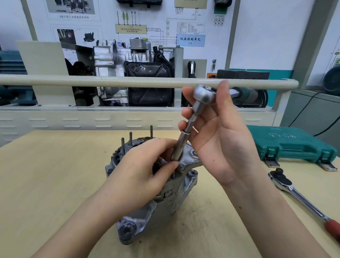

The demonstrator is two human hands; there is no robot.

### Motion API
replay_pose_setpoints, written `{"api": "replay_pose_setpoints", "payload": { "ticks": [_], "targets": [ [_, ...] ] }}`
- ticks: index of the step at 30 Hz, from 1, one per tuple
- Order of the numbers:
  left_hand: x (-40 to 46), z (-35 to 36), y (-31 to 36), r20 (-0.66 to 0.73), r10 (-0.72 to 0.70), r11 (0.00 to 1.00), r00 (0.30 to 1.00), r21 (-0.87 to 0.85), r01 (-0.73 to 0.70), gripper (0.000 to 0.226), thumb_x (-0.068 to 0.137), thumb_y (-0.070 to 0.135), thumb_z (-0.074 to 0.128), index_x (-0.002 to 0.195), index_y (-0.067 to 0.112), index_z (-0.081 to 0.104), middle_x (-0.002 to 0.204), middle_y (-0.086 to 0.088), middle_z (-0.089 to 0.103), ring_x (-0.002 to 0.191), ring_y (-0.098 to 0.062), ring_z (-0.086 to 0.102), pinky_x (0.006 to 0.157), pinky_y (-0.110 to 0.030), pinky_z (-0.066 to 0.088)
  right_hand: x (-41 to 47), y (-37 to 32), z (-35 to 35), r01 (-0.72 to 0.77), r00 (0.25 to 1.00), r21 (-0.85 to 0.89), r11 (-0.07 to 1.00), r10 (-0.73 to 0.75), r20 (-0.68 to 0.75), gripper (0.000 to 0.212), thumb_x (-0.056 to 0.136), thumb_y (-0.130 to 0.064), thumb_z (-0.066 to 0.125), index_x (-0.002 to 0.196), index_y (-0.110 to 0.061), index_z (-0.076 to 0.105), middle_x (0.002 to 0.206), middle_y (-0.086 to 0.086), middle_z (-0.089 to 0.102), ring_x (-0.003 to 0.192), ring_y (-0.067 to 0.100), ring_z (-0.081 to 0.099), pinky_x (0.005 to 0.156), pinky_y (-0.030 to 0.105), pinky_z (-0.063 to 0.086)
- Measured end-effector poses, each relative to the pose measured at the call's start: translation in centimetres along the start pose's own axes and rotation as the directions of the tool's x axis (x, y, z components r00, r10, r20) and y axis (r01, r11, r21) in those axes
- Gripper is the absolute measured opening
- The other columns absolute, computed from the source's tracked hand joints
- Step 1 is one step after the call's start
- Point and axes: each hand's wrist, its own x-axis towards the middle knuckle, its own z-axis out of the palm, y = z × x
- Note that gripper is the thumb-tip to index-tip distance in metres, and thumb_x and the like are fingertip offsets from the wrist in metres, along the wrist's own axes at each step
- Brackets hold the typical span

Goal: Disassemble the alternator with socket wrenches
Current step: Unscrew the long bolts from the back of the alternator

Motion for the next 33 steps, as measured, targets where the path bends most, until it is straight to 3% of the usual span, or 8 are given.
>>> {"api": "replay_pose_setpoints", "payload": {
  "ticks": [6, 9, 12, 17, 21, 26, 30, 33],
  "targets": [
    [0.1, 0.0, 0.0, -0.097, -0.060, 0.993, 0.993, -0.107, 0.049, 0.024, 0.077, 0.019, 0.058, 0.099, 0.029, 0.062, 0.085, 0.012, 0.064, 0.078, -0.004, 0.060, 0.071, -0.022, 0.049, 0.1, -0.3, 0.0, 0.022, 1.000, 0.065, 0.998, -0.022, -0.003, 0.031, 0.067, -0.039, 0.052, 0.064, -0.014, 0.070, 0.075, 0.000, 0.071, 0.059, 0.009, 0.063, 0.062, 0.022, 0.054],
    [0.1, -0.3, 0.2, -0.165, -0.073, 0.987, 0.984, -0.154, 0.047, 0.033, 0.079, 0.013, 0.065, 0.091, 0.042, 0.056, 0.080, 0.012, 0.064, 0.074, -0.002, 0.061, 0.067, -0.014, 0.049, 0.1, -0.5, 0.1, 0.061, 0.998, 0.126, 0.990, -0.058, -0.026, 0.030, 0.067, -0.037, 0.053, 0.062, -0.013, 0.070, 0.073, 0.001, 0.070, 0.059, 0.010, 0.064, 0.068, 0.025, 0.056],
    [0.1, -0.6, 0.2, -0.205, -0.114, 0.972, 0.972, -0.227, 0.066, 0.040, 0.078, 0.004, 0.070, 0.088, 0.040, 0.059, 0.073, 0.007, 0.064, 0.067, -0.001, 0.060, 0.063, -0.012, 0.048, 0.1, -0.7, 0.0, 0.091, 0.995, 0.164, 0.982, -0.086, -0.040, 0.030, 0.067, -0.036, 0.054, 0.065, -0.010, 0.069, 0.073, 0.002, 0.070, 0.061, 0.012, 0.065, 0.072, 0.028, 0.056],
    [0.2, -0.9, 0.2, -0.208, -0.211, 0.919, 0.955, -0.374, 0.122, 0.030, 0.077, 0.006, 0.070, 0.085, 0.034, 0.064, 0.073, 0.005, 0.064, 0.066, -0.010, 0.062, 0.065, -0.027, 0.055, 0.1, -1.1, 0.1, 0.116, 0.993, 0.193, 0.974, -0.108, -0.051, 0.028, 0.067, -0.034, 0.055, 0.065, -0.009, 0.068, 0.074, 0.004, 0.070, 0.061, 0.013, 0.065, 0.072, 0.029, 0.057],
    [0.4, -1.0, 0.1, -0.217, -0.268, 0.879, 0.939, -0.454, 0.146, 0.025, 0.076, 0.006, 0.067, 0.082, 0.031, 0.065, 0.070, 0.006, 0.065, 0.061, -0.007, 0.063, 0.063, -0.019, 0.054, 0.1, -1.2, 0.2, 0.124, 0.991, 0.170, 0.978, -0.113, -0.074, 0.030, 0.068, -0.035, 0.054, 0.071, -0.007, 0.065, 0.072, 0.004, 0.070, 0.059, 0.011, 0.065, 0.071, 0.026, 0.057],
    [0.4, -1.4, 0.3, -0.212, -0.344, 0.814, 0.915, -0.553, 0.178, 0.018, 0.074, 0.014, 0.066, 0.088, 0.025, 0.065, 0.073, 0.011, 0.066, 0.064, -0.011, 0.068, 0.062, -0.021, 0.056, 0.0, -1.1, 0.2, 0.116, 0.991, 0.151, 0.982, -0.105, -0.079, 0.030, 0.067, -0.036, 0.054, 0.066, -0.008, 0.066, 0.072, 0.003, 0.070, 0.058, 0.010, 0.064, 0.069, 0.025, 0.056],
    [0.8, -4.5, -0.2, -0.177, -0.390, 0.736, 0.904, -0.649, 0.191, 0.028, 0.064, 0.018, 0.065, 0.092, 0.020, 0.064, 0.068, 0.006, 0.066, 0.063, -0.014, 0.068, 0.056, -0.018, 0.052, 0.0, -1.1, 0.2, 0.105, 0.992, 0.150, 0.983, -0.093, -0.084, 0.029, 0.067, -0.036, 0.054, 0.061, -0.010, 0.068, 0.073, 0.003, 0.070, 0.059, 0.010, 0.065, 0.069, 0.025, 0.056],
    [0.3, -8.7, -2.4, -0.133, -0.433, 0.806, 0.892, -0.501, 0.316, 0.025, 0.065, 0.008, 0.068, 0.088, 0.018, 0.064, 0.061, 0.003, 0.067, 0.054, -0.010, 0.064, 0.048, -0.017, 0.050, -0.1, -1.0, 0.3, 0.101, 0.992, 0.154, 0.983, -0.089, -0.087, 0.030, 0.068, -0.036, 0.053, 0.058, -0.011, 0.069, 0.073, 0.003, 0.070, 0.059, 0.010, 0.065, 0.068, 0.025, 0.056]
  ]
}}
